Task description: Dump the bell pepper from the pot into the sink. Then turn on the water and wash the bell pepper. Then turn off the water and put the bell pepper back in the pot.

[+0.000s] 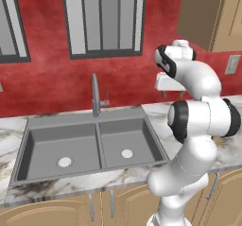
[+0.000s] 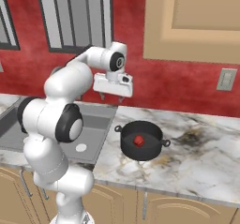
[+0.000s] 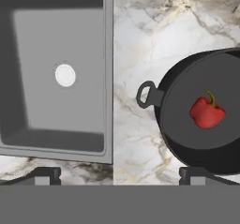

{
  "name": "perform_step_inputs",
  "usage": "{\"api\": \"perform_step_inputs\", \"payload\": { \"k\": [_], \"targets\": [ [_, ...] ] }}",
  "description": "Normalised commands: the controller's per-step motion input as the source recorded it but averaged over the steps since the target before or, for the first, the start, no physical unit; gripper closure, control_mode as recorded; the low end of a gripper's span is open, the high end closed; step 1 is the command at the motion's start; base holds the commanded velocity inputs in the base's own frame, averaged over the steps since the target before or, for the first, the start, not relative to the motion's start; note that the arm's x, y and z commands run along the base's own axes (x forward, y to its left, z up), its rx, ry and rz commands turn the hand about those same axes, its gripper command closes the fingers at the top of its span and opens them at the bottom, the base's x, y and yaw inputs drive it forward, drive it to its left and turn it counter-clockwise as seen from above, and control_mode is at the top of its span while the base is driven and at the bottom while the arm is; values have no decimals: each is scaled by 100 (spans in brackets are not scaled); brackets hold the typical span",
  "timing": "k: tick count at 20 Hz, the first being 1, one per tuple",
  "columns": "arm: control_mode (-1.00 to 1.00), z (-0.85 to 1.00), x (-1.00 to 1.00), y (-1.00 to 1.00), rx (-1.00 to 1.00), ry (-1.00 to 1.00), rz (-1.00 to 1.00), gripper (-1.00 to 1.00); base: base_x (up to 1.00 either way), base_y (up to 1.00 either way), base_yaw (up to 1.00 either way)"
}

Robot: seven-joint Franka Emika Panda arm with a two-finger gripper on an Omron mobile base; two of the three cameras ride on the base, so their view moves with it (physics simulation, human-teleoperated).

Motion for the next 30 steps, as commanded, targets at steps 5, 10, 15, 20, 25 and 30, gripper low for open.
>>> {"api": "perform_step_inputs", "payload": {
  "k": [5,10,15,20,25,30],
  "targets": [
    [-100,-36,-6,0,-7,2,0,-100,0,0,0],
    [-100,-30,-11,0,-6,0,0,-100,0,0,0],
    [-100,-24,-13,0,-3,0,0,-100,0,0,0],
    [-100,-21,-4,-3,-1,0,0,-100,0,0,0],
    [-100,-23,0,-13,0,1,0,-100,0,0,0],
    [-100,-27,0,-15,0,1,0,-100,0,0,0]
  ]
}}
